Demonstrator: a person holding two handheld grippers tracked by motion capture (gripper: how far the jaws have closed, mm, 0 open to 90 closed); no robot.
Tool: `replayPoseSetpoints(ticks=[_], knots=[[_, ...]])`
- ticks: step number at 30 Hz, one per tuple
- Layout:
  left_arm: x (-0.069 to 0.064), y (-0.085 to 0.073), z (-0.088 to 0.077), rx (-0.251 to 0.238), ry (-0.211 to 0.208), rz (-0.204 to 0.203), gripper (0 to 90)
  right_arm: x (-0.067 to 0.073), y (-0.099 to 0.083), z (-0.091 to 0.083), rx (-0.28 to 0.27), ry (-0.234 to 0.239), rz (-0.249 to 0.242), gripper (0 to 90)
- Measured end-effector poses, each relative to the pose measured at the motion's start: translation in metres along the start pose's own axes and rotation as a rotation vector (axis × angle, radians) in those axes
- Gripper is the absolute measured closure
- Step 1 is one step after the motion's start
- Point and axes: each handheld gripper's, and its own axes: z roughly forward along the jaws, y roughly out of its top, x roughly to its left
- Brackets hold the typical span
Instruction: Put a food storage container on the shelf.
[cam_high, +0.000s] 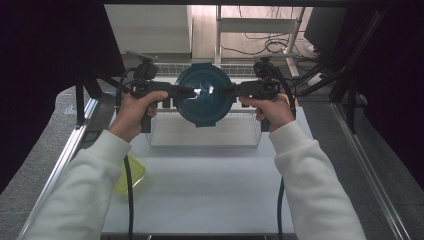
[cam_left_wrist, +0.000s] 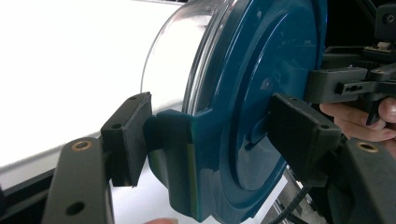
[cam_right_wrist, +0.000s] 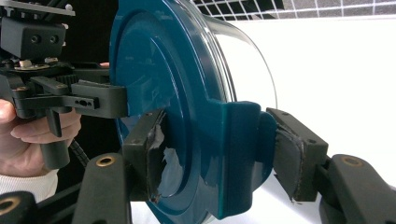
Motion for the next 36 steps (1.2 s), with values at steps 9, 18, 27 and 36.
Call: replayPoseSetpoints(ticks=[9, 18, 27, 36], knots=[[0.007, 0.026, 0.008, 0.012, -0.001, -0.012, 32.2, -0.011, 0.023, 0.003, -0.009, 0.005, 0.024, 40.0], [0.029, 0.038, 0.026, 0.049, -0.001, -0.022, 32.2, -0.033, 0.033, 0.019, 0.007, 0.008, 0.061, 40.0], [0.048, 0.041, 0.045, 0.051, -0.006, -0.067, 31.9, -0.057, 0.032, 0.035, 0.019, 0.009, 0.121, 40.1], [0.057, 0.044, 0.056, 0.003, -0.003, -0.134, 31.2, -0.07, 0.037, 0.043, 0.014, 0.014, 0.215, 37.4]])
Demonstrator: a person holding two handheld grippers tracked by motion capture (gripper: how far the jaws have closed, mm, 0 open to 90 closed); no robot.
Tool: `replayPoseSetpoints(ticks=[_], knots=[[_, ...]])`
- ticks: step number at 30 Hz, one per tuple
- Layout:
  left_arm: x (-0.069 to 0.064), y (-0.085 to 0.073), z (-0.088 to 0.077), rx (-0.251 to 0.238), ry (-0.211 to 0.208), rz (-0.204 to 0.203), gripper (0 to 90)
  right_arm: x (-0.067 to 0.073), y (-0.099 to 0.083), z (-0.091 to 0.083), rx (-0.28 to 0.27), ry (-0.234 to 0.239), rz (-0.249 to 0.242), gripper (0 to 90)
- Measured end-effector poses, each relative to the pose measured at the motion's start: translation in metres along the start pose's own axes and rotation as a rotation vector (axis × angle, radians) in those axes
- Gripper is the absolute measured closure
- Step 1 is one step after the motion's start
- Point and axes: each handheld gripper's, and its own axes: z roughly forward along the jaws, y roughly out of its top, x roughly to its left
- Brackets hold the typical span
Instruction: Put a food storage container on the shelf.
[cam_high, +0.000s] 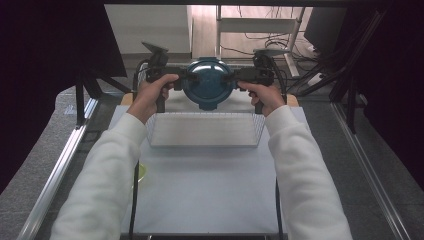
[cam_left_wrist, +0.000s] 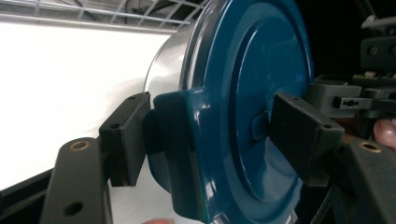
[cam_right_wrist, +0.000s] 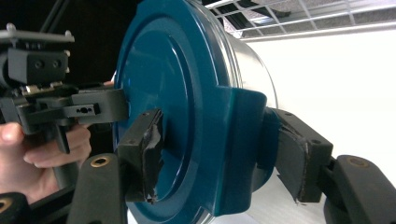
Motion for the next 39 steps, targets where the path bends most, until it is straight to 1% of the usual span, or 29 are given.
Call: replayPoseSetpoints(ticks=[7, 8, 9, 13, 14, 16, 19, 20, 21, 22, 23, 24, 25, 26, 27, 28, 29, 30, 33, 34, 35, 36, 37, 38, 39], knots=[[0.01, 0.002, 0.01, -0.035, -0.011, -0.07, 30.6, -0.01, 0.003, 0.008, 0.01, -0.002, 0.053, 33.0], [0.012, 0.002, 0.012, -0.041, -0.011, -0.079, 30.6, -0.011, 0.003, 0.009, 0.007, 0.002, 0.07, 32.7], [0.013, 0.002, 0.013, -0.045, -0.011, -0.087, 30.6, -0.013, 0.004, 0.01, 0.009, 0.004, 0.072, 32.3], [0.015, 0.002, 0.016, -0.056, -0.009, -0.094, 30.5, -0.019, 0.004, 0.013, 0.006, 0.017, 0.105, 31.3], [0.015, 0.002, 0.017, -0.064, -0.013, -0.089, 30.6, -0.02, 0.003, 0.014, 0.005, 0.02, 0.102, 31.3], [0.016, 0.001, 0.017, -0.067, -0.012, -0.083, 30.5, -0.02, 0.003, 0.014, 0.004, 0.022, 0.095, 31.2], [0.016, 0.0, 0.017, -0.079, -0.015, -0.081, 30.3, -0.02, 0.003, 0.013, 0.0, 0.014, 0.086, 30.7], [0.014, 0.0, 0.017, -0.085, 0.0, -0.07, 29.8, -0.019, 0.003, 0.013, -0.007, 0.01, 0.082, 30.1], [0.011, -0.001, 0.016, -0.098, 0.036, -0.043, 27.6, -0.018, 0.002, 0.014, -0.018, 0.001, 0.077, 28.9], [0.01, -0.001, 0.015, -0.11, 0.054, -0.033, 25.4, -0.015, 0.001, 0.013, -0.039, -0.035, 0.076, 24.5], [0.008, -0.002, 0.013, -0.135, 0.08, -0.027, 24.7, -0.013, 0.0, 0.013, -0.053, -0.069, 0.066, 21.4], [0.006, -0.002, 0.011, -0.159, 0.095, -0.02, 23.4, -0.01, -0.001, 0.012, -0.064, -0.107, 0.042, 16.4], [0.005, -0.003, 0.008, -0.177, 0.105, -0.008, 22.3, -0.007, -0.002, 0.011, -0.076, -0.132, 0.021, 12.4], [0.003, -0.004, 0.005, -0.188, 0.107, 0.014, 22.7, -0.003, -0.003, 0.01, -0.086, -0.153, 0.009, 10.6], [0.001, -0.005, 0.002, -0.191, 0.106, 0.035, 24.1, 0.0, -0.005, 0.008, -0.098, -0.176, -0.01, 10.0], [-0.002, -0.007, -0.001, -0.19, 0.104, 0.054, 23.7, 0.003, -0.008, 0.005, -0.116, -0.19, -0.034, 9.4], [-0.005, -0.009, -0.004, -0.192, 0.111, 0.076, 24.6, 0.006, -0.011, 0.003, -0.134, -0.2, -0.055, 8.6], [-0.01, -0.013, -0.008, -0.197, 0.126, 0.105, 24.4, 0.008, -0.014, -0.001, -0.144, -0.215, -0.076, 8.3], [-0.022, -0.028, -0.018, -0.201, 0.179, 0.202, 24.5, 0.014, -0.025, -0.011, -0.177, -0.225, -0.123, 8.0], [-0.025, -0.033, -0.021, -0.187, 0.186, 0.232, 25.4, 0.016, -0.029, -0.015, -0.195, -0.226, -0.14, 8.1], [-0.027, -0.039, -0.024, -0.191, 0.186, 0.245, 25.1, 0.017, -0.034, -0.019, -0.203, -0.226, -0.162, 8.3], [-0.028, -0.043, -0.027, -0.197, 0.182, 0.246, 25.1, 0.018, -0.04, -0.023, -0.214, -0.222, -0.181, 8.8], [-0.03, -0.051, -0.032, -0.192, 0.167, 0.249, 25.6, 0.019, -0.044, -0.027, -0.221, -0.217, -0.2, 9.7], [-0.031, -0.057, -0.035, -0.185, 0.16, 0.259, 25.7, 0.019, -0.051, -0.032, -0.227, -0.204, -0.229, 10.9], [-0.033, -0.066, -0.039, -0.178, 0.16, 0.279, 25.6, 0.02, -0.057, -0.036, -0.227, -0.196, -0.249, 11.5]])
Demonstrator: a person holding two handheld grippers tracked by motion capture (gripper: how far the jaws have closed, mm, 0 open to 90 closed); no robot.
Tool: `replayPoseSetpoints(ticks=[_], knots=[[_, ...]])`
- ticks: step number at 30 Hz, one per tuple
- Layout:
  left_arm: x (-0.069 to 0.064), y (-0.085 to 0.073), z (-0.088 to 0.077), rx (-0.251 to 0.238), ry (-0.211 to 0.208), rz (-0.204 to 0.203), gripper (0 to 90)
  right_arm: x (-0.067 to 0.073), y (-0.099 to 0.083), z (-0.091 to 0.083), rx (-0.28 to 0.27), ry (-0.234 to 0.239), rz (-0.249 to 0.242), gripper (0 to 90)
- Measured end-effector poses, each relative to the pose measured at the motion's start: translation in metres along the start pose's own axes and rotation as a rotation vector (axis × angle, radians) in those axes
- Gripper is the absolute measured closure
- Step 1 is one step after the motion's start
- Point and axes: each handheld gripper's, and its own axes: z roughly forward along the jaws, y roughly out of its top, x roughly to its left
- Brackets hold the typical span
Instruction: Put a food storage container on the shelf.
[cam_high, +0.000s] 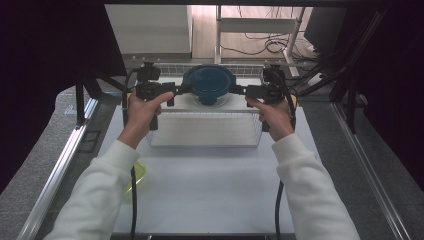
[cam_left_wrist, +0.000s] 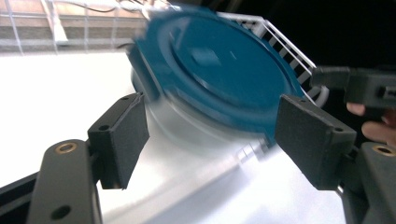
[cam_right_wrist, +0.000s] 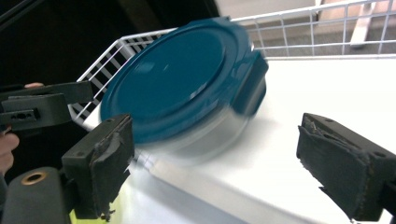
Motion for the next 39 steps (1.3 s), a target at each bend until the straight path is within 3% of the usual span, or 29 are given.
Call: replayPoseSetpoints(ticks=[9, 14, 18, 20, 24, 27, 32, 36, 39], knots=[[-0.02, -0.063, -0.03, 0.033, -0.067, 0.085, 25.7, 0.0, -0.053, -0.04, -0.007, 0.054, -0.147, 17.7], [-0.026, -0.099, -0.037, 0.053, -0.07, 0.133, 25.2, 0.0, -0.088, -0.05, -0.021, 0.04, -0.228, 23.1], [-0.026, -0.127, -0.038, 0.079, -0.059, 0.161, 25.0, -0.002, -0.116, -0.053, -0.01, 0.068, -0.235, 23.9], [-0.025, -0.138, -0.038, 0.09, -0.044, 0.17, 25.2, -0.004, -0.13, -0.053, 0.015, 0.057, -0.243, 23.9], [-0.019, -0.164, -0.038, 0.113, -0.035, 0.166, 25.8, -0.008, -0.154, -0.049, 0.067, 0.035, -0.247, 24.0], [-0.012, -0.183, -0.037, 0.132, -0.001, 0.16, 25.8, -0.012, -0.172, -0.043, 0.112, 0.025, -0.245, 23.9], [0.001, -0.21, -0.033, 0.171, 0.035, 0.116, 25.0, -0.017, -0.197, -0.036, 0.166, 0.023, -0.234, 24.3], [0.004, -0.222, -0.032, 0.187, 0.055, 0.105, 24.1, -0.016, -0.209, -0.031, 0.199, 0.023, -0.275, 24.4], [0.006, -0.227, -0.029, 0.199, 0.062, 0.103, 23.6, -0.018, -0.215, -0.027, 0.219, 0.042, -0.27, 24.5]])
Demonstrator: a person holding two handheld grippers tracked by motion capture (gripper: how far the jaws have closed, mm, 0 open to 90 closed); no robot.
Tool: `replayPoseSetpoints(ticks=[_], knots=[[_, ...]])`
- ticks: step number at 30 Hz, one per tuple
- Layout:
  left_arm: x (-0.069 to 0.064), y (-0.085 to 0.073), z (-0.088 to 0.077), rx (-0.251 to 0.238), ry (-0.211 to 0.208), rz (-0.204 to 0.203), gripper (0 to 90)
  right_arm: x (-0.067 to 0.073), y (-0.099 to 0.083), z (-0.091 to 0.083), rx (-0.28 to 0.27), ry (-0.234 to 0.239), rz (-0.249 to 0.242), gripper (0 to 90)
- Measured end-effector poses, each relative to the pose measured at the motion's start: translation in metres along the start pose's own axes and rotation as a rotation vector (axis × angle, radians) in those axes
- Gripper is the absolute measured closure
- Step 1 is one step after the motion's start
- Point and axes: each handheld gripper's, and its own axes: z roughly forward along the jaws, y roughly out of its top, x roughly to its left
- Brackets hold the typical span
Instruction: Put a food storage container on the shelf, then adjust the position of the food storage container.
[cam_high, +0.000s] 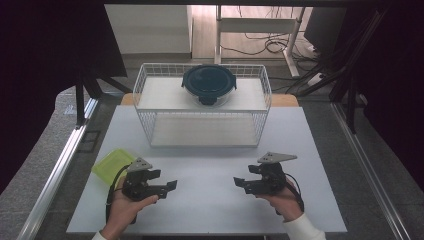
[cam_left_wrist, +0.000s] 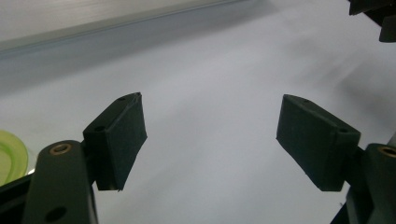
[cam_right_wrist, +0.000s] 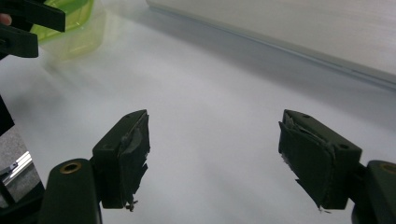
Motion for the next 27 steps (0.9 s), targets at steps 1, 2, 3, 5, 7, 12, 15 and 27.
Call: replayPoseSetpoints(ticks=[1, 2, 3, 5, 7, 12, 15, 27], knots=[[0.0, 0.0, 0.001, 0.004, 0.003, -0.005, 23.7, -0.001, -0.001, 0.002, 0.003, -0.002, 0.002, 24.5], [0.0, -0.001, 0.001, 0.004, 0.003, -0.005, 23.7, -0.002, -0.001, 0.003, 0.007, -0.006, 0.007, 24.6], [-0.001, 0.0, 0.001, 0.003, 0.003, -0.004, 23.8, -0.002, -0.001, 0.003, 0.009, -0.008, 0.007, 24.7], [-0.001, 0.0, 0.002, 0.004, 0.004, -0.004, 23.8, 0.0, -0.001, 0.003, 0.005, -0.012, -0.001, 24.8], [-0.001, -0.001, 0.002, 0.005, 0.007, -0.002, 23.8, 0.0, -0.001, 0.002, 0.004, -0.015, -0.005, 24.8], [0.0, -0.002, 0.0, -0.001, 0.015, -0.011, 22.9, -0.001, -0.001, 0.002, 0.004, -0.037, -0.011, 24.7], [0.001, -0.001, -0.002, -0.007, 0.017, -0.008, 22.7, -0.003, -0.002, 0.002, 0.004, -0.043, -0.008, 24.7], [0.004, 0.01, -0.031, -0.023, 0.082, 0.039, 27.1, -0.007, -0.007, 0.003, 0.025, -0.053, 0.013, 24.7]])
